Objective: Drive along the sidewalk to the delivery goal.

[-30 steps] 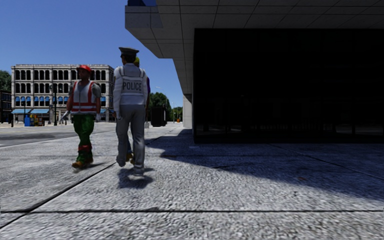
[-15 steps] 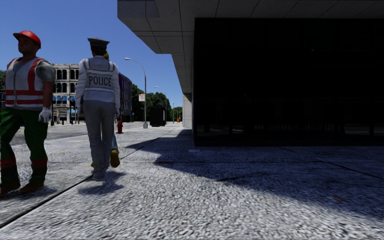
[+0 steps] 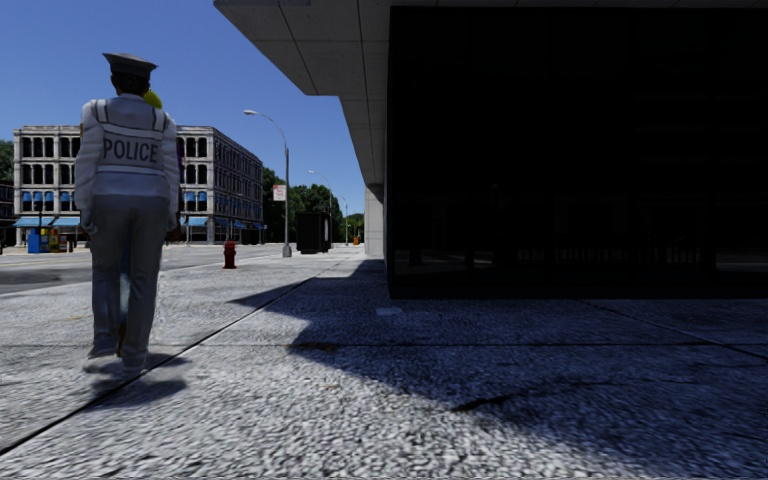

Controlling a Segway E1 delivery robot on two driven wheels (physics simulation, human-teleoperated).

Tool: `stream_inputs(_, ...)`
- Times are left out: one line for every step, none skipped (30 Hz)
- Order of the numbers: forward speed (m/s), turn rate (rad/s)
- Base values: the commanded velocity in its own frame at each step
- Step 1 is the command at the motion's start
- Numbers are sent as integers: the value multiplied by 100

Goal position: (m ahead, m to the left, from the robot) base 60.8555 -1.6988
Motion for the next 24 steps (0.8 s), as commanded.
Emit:
stream_inputs(143,0)
stream_inputs(143,0)
stream_inputs(143,0)
stream_inputs(143,15)
stream_inputs(142,20)
stream_inputs(136,21)
stream_inputs(136,21)
stream_inputs(126,22)
stream_inputs(117,18)
stream_inputs(115,17)
stream_inputs(115,17)
stream_inputs(114,16)
stream_inputs(113,16)
stream_inputs(113,17)
stream_inputs(113,17)
stream_inputs(113,22)
stream_inputs(113,32)
stream_inputs(113,39)
stream_inputs(113,39)
stream_inputs(113,40)
stream_inputs(113,41)
stream_inputs(113,41)
stream_inputs(113,41)
stream_inputs(113,41)
